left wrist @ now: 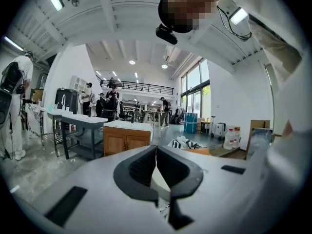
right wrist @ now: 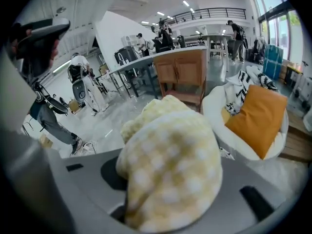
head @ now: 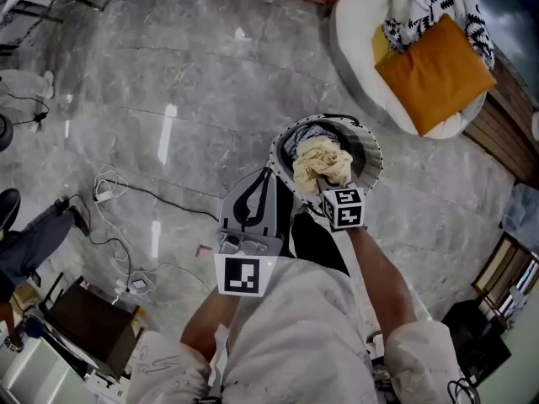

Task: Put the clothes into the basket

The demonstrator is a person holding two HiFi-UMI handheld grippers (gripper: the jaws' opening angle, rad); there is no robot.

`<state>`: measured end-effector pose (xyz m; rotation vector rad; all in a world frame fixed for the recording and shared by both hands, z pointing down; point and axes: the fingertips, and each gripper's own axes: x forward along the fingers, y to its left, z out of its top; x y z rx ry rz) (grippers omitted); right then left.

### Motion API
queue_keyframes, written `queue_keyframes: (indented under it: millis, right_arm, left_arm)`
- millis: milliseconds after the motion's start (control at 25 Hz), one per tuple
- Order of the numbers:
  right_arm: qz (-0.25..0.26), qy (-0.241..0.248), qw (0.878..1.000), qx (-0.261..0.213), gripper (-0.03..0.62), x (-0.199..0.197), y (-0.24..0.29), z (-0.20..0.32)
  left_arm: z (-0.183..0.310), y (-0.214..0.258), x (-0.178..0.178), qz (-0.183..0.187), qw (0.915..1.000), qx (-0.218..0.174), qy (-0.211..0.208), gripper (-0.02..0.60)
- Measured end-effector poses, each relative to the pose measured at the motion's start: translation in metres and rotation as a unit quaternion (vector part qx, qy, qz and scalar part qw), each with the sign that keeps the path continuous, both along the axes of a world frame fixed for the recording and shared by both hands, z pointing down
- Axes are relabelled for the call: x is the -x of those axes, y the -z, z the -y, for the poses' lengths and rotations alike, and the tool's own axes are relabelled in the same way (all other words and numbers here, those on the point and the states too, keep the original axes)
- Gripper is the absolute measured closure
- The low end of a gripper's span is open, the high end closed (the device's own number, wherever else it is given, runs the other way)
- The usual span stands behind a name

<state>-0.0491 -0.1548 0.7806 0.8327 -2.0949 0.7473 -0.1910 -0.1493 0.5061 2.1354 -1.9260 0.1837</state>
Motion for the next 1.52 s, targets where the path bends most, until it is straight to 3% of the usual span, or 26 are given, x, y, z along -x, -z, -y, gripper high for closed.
queue_keyframes:
  millis: [160, 320, 520, 680, 840, 1080, 1520]
  right_arm:
    - [-0.050, 0.026, 0.998, 0.034, 0.444, 0.006, -0.052, -0.002]
    - [-0.069, 0.003, 0.993, 0.091, 0.442, 0.008, -0.089, -0.006]
    - [-0.075, -0.020, 0.989, 0.127, 0.442, 0.015, -0.113, -0.005]
    - [-0.076, -0.017, 0.987, 0.139, 0.441, 0.019, -0.121, -0.007]
    - [-0.072, -0.041, 0.986, 0.145, 0.421, 0.016, -0.124, -0.010]
    - [-0.028, -0.046, 0.984, 0.171, 0.270, 0.020, -0.127, -0.018]
    - [-0.011, -0.050, 0.984, 0.169, 0.261, 0.013, -0.114, -0.029]
  left_arm:
    - [-0.006, -0.012, 0.007, 0.004, 0.9999, 0.014, 0.000, 0.574]
    - [-0.007, -0.016, 0.013, 0.003, 0.9998, 0.019, 0.010, 0.574]
    - [-0.004, -0.021, 0.021, 0.011, 0.9994, 0.027, 0.017, 0.574]
    - [-0.002, -0.024, 0.025, 0.002, 0.9991, 0.033, 0.028, 0.574]
    - [-0.002, -0.029, 0.021, 0.003, 0.9990, 0.042, 0.014, 0.574]
    - [-0.002, -0.030, 0.016, 0.009, 0.9989, 0.045, 0.003, 0.574]
    - [-0.005, -0.025, 0.000, 0.005, 0.9991, 0.041, -0.011, 0.574]
